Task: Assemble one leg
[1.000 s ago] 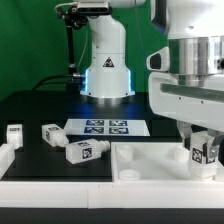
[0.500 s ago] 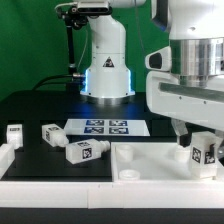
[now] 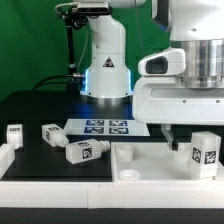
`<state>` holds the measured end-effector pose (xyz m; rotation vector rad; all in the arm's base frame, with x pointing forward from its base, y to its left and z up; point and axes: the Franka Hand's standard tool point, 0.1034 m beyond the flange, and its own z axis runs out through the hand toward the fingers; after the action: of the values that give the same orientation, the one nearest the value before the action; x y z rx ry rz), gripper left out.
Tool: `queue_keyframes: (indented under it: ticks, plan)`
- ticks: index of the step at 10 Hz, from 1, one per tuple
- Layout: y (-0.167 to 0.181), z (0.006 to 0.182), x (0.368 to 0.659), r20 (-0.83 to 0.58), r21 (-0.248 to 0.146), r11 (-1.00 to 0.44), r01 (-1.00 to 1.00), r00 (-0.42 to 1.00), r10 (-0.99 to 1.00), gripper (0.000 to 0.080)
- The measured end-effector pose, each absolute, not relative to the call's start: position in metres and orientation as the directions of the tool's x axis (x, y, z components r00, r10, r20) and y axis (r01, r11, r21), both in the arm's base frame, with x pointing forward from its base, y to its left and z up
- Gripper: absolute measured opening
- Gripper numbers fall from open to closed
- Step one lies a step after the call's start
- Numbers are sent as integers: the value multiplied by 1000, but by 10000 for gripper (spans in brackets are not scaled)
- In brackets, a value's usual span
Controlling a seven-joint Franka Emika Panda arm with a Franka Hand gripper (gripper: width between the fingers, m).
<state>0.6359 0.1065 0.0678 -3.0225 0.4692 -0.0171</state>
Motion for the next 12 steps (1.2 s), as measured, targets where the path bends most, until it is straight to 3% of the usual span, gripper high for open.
queue_keyframes:
  ticks: [1, 3, 4, 6, 7, 8, 11, 12]
  plan:
    - [107, 68, 636, 3, -83, -961, -265, 964, -266, 649]
    - [115, 70, 642, 123, -42, -998, 37, 992, 32, 649]
    - [114, 68, 640, 105, -57, -998, -35, 994, -41, 649]
    - [114, 68, 640, 104, -62, -995, -77, 991, -83, 406]
    - [114, 68, 640, 98, -71, -985, -155, 982, -162, 406]
    - [114, 67, 640, 93, -77, -974, -213, 971, -220, 287]
    - [114, 67, 638, 48, -92, -810, -579, 810, -584, 287]
    - [116, 67, 635, 15, -73, -705, -705, 706, -708, 287]
